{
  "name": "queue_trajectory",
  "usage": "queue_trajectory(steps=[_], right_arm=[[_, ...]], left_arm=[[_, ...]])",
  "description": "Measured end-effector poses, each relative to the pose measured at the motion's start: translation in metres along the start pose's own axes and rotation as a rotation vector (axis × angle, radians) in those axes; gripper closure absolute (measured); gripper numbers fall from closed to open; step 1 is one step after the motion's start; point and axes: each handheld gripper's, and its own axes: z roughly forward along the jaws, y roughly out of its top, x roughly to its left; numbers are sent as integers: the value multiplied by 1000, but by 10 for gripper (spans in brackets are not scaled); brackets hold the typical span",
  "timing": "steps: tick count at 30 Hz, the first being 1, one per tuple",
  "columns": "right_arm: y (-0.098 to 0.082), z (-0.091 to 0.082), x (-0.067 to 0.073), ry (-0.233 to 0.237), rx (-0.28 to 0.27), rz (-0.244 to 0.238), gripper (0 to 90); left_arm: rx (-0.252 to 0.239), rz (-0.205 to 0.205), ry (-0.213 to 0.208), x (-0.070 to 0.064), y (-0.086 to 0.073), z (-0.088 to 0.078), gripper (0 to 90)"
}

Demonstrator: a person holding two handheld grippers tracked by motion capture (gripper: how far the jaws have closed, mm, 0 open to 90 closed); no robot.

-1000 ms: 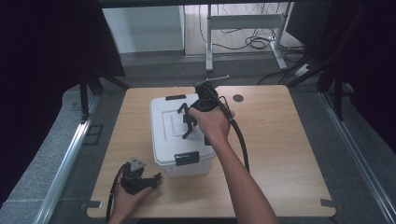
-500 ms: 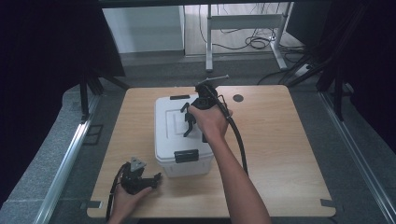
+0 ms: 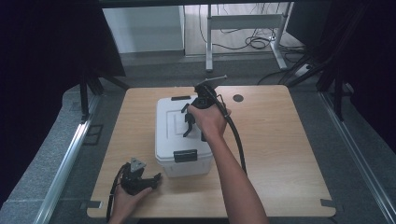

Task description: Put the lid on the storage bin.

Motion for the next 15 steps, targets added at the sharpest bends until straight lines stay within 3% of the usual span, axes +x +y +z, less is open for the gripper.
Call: queue_trajectory(steps=[5,8,15], right_arm=[[-4,10,-8,1,6,16,847],[6,7,-9,6,-1,12,847],[2,16,-11,15,13,21,846]], left_arm=[[-2,-6,8,-2,-1,-1,125],[-1,8,-9,-2,0,1,120],[1,5,-5,-2,1,1,120]])
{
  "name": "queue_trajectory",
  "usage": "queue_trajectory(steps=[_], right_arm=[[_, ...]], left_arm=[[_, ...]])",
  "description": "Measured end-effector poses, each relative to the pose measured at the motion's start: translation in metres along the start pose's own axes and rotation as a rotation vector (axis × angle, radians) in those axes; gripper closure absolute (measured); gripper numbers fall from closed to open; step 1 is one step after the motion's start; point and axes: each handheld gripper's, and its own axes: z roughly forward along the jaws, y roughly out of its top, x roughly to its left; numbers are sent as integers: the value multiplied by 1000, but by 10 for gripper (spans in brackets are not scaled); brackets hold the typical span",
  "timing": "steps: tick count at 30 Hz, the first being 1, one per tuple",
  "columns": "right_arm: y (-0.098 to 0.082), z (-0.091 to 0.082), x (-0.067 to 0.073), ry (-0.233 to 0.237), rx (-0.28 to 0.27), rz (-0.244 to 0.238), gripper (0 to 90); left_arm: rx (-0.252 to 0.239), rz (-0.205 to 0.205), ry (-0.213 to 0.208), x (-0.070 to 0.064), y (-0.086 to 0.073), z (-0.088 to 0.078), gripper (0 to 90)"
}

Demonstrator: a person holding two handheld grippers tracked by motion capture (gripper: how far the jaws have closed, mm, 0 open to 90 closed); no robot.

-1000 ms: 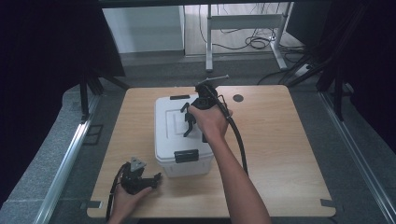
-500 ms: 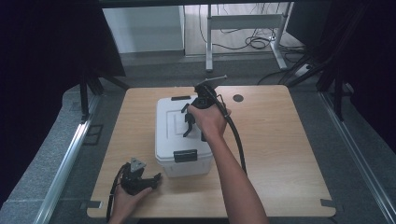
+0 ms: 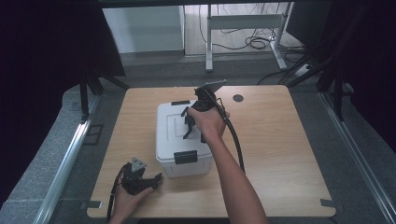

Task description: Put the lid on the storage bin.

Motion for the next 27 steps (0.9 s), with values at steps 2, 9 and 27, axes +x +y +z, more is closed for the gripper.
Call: queue_trajectory(steps=[2,9,27], right_arm=[[-3,1,-2,6,3,6,846],[-6,6,-3,3,-4,10,844],[-14,-16,-4,47,-122,-108,507]], left_arm=[[-1,0,0,0,-1,-1,123],[0,3,-4,0,-1,0,120],[0,3,-3,0,-1,-1,121]])
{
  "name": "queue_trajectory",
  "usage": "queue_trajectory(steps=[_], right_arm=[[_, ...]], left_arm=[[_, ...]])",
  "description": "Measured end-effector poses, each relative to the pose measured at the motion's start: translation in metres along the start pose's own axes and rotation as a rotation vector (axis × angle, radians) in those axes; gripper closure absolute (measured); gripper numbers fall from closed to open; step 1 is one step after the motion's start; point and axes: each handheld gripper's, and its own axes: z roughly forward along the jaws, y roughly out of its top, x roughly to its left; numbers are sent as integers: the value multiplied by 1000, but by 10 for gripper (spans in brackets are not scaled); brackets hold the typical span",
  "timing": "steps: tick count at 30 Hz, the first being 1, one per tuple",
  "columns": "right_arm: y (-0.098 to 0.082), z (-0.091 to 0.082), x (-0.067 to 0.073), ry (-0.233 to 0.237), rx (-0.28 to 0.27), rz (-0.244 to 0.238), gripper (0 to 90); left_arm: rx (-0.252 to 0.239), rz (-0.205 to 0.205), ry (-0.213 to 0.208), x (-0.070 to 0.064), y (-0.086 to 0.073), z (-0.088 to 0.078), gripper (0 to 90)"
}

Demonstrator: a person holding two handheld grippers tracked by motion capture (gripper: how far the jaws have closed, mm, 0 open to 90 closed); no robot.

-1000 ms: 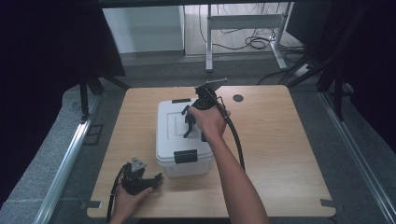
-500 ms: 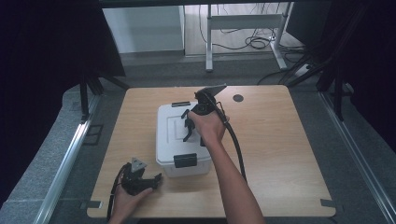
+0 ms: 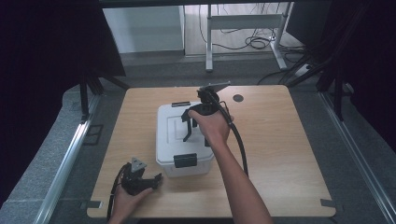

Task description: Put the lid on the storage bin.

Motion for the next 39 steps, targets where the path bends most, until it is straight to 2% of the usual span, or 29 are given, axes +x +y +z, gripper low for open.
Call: queue_trajectory(steps=[5,6,9,12,17,23,26,27,28,29,30,31,32,33,34,35,36,39], right_arm=[[-3,-13,-6,30,-34,-38,468],[-6,-20,-10,53,-58,-57,461],[-9,-27,-16,71,-77,-77,455],[-17,-40,-34,83,-116,-100,441],[-29,-55,-63,98,-149,-100,433],[-52,-67,-102,105,-180,-97,408],[-67,-68,-122,104,-197,-100,394],[-67,-68,-122,104,-197,-100,394],[-78,-67,-134,107,-208,-103,383],[-78,-67,-134,107,-208,-103,383],[-89,-66,-145,107,-220,-114,378],[-89,-66,-145,107,-220,-114,378],[-99,-64,-156,105,-230,-124,371],[-99,-64,-156,105,-230,-124,371],[-109,-62,-164,91,-227,-143,366],[-109,-62,-164,91,-227,-143,366],[-118,-60,-175,93,-226,-149,366],[-130,-57,-189,97,-218,-141,365]], left_arm=[[0,2,-2,0,0,0,121],[0,3,-3,0,0,0,121],[0,3,-2,0,0,0,121],[-1,3,-3,0,0,0,121],[0,3,-2,0,0,0,121],[-2,3,-2,0,0,0,121],[-2,3,-2,0,0,0,121],[-2,3,-2,0,0,0,121],[-2,3,-2,0,0,0,121],[-2,3,-2,0,0,0,121],[-2,4,-2,0,0,0,121],[-2,4,-2,0,0,0,121],[-3,3,-2,0,0,0,121],[-3,3,-2,0,0,0,121],[-3,4,-3,0,0,0,121],[-3,4,-3,0,0,0,121],[-3,4,-4,0,0,0,121],[-3,6,-5,1,0,0,119]])
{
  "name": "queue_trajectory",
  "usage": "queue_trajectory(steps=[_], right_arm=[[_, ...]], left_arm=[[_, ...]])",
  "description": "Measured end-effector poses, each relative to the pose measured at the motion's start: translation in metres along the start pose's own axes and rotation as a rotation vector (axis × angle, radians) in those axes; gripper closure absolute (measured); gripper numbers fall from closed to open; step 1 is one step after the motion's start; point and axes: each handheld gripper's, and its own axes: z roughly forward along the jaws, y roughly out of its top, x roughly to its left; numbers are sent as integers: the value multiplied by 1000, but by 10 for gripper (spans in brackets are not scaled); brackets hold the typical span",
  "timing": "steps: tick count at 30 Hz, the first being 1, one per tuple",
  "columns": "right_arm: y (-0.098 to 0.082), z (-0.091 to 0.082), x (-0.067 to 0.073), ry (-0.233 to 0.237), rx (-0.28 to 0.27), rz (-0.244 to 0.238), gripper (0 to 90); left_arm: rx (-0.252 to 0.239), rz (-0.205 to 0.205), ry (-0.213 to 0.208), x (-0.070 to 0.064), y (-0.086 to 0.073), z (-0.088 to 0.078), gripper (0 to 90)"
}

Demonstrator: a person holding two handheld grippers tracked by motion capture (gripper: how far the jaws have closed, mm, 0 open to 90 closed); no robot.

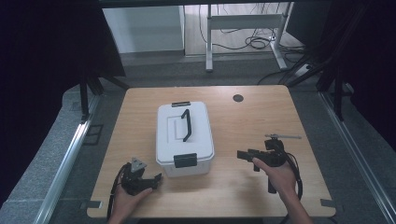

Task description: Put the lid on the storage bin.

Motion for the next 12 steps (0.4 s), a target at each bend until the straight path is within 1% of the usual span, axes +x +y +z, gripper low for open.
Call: queue_trajectory(steps=[2,4,5,9,12], right_arm=[[-6,-1,-7,-6,9,-2,365],[-8,-2,-10,-7,9,1,366],[-9,-4,-13,-6,3,4,363],[-12,-6,-16,9,-7,11,357],[-15,-5,-16,12,2,6,356]], left_arm=[[2,4,-3,1,0,0,117],[2,5,-3,1,0,0,117],[2,4,-3,1,0,0,117],[2,4,-3,1,0,0,117],[1,2,-2,0,0,0,116]])
